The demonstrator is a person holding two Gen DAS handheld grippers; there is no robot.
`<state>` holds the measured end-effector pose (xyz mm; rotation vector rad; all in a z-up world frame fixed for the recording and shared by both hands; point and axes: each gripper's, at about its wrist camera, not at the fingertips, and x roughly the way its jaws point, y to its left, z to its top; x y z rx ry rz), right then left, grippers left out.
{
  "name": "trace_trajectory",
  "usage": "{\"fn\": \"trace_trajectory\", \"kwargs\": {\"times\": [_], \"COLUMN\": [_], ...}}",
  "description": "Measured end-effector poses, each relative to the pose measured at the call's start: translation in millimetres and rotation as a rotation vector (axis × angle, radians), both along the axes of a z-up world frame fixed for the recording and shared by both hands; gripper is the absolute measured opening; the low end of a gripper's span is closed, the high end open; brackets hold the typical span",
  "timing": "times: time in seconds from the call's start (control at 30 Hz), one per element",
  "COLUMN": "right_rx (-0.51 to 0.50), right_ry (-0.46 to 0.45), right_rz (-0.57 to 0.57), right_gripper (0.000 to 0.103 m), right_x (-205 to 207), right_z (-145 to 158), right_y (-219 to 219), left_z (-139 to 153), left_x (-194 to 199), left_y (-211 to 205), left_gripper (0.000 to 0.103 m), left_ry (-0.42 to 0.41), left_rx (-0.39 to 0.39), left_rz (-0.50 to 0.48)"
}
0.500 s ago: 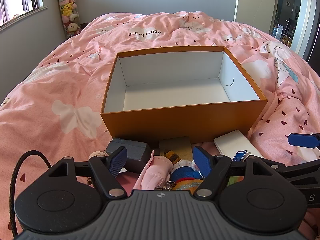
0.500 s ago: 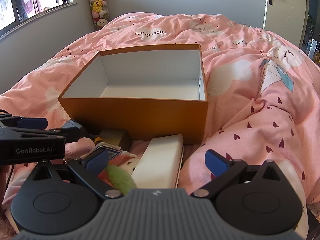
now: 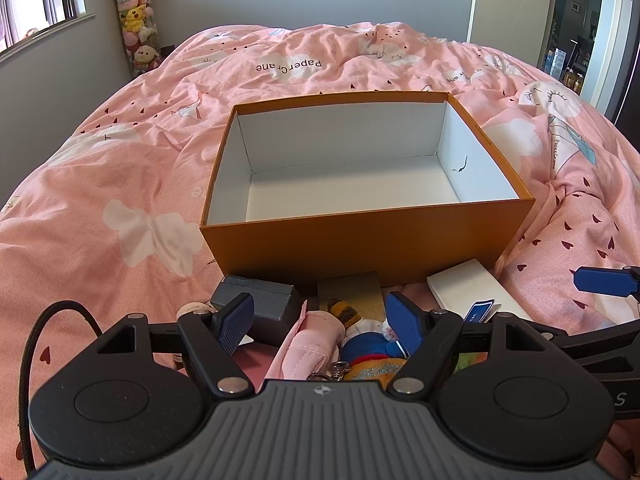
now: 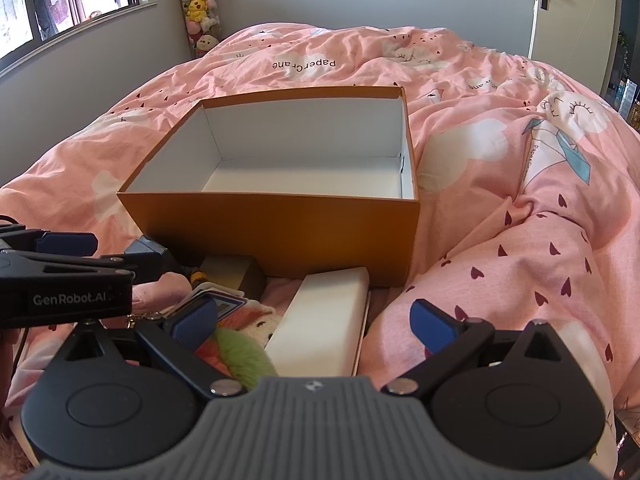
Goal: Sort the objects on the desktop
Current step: 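Move the right gripper to the white rectangular case and grasp it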
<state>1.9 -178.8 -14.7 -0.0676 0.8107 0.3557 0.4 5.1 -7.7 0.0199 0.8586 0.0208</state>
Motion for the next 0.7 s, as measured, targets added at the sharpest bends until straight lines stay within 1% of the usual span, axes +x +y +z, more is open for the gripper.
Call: {"fn": "trace_trajectory", "kwargs": {"times": [0.17,0.23,0.27,0.3,0.33,0.4,0.43,0.47,0.5,0.53,0.57,0.6,0.63,0.7], "right_rx": [0.007,0.021,0.032,0.040,0.047,0.065,0.077,0.094,0.113,0.128,0.147,0.170,0.179,0.155], "right_ry": [0.009,0.020,0.029,0.040,0.052,0.085,0.110,0.140,0.174,0.214,0.260,0.303,0.336,0.378], "right_rz": [0.001,0.000,0.000,-0.001,-0.003,-0.005,-0.002,0.004,0.010,0.014,0.022,0.030,0.029,0.024], "right_gripper": [0.102,0.101,0.098,0.093,0.091,0.082,0.081,0.077,0.073,0.070,0.066,0.062,0.060,0.059], "right_x": [0.7,3.3,5.5,7.7,10.4,16.8,20.7,25.4,30.6,36.7,43.2,49.4,54.9,65.5], "right_z": [-0.3,1.5,2.1,2.5,2.9,3.1,2.3,0.9,-1.5,-4.3,-8.0,-12.1,-16.1,-22.7], "right_y": [-0.8,-4.4,-6.5,-8.2,-9.9,-13.5,-15.1,-16.8,-18.3,-19.5,-20.1,-20.5,-20.7,-20.0], "left_z": [-1.4,-0.9,-0.3,1.2,2.2,4.8,5.9,6.7,7.1,7.3,7.1,6.5,6.3,6.1], "left_x": [-0.7,-1.0,-1.1,-0.6,-0.3,2.0,3.3,4.8,6.5,9.0,11.4,13.8,16.2,19.6], "left_y": [-3.7,-3.7,-3.3,-2.0,-0.6,4.1,6.8,9.9,12.8,17.1,21.0,25.6,29.8,37.5], "left_gripper": [0.086,0.086,0.085,0.082,0.080,0.071,0.068,0.060,0.055,0.053,0.049,0.042,0.042,0.042], "left_ry": [-0.003,-0.006,-0.008,-0.008,-0.006,0.010,0.020,0.032,0.043,0.060,0.077,0.096,0.110,0.127], "left_rx": [0.005,0.002,-0.002,-0.009,-0.017,-0.048,-0.067,-0.087,-0.106,-0.132,-0.156,-0.182,-0.197,-0.204], "left_rz": [-0.010,-0.017,-0.022,-0.030,-0.038,-0.057,-0.065,-0.074,-0.081,-0.089,-0.096,-0.099,-0.099,-0.094]}}
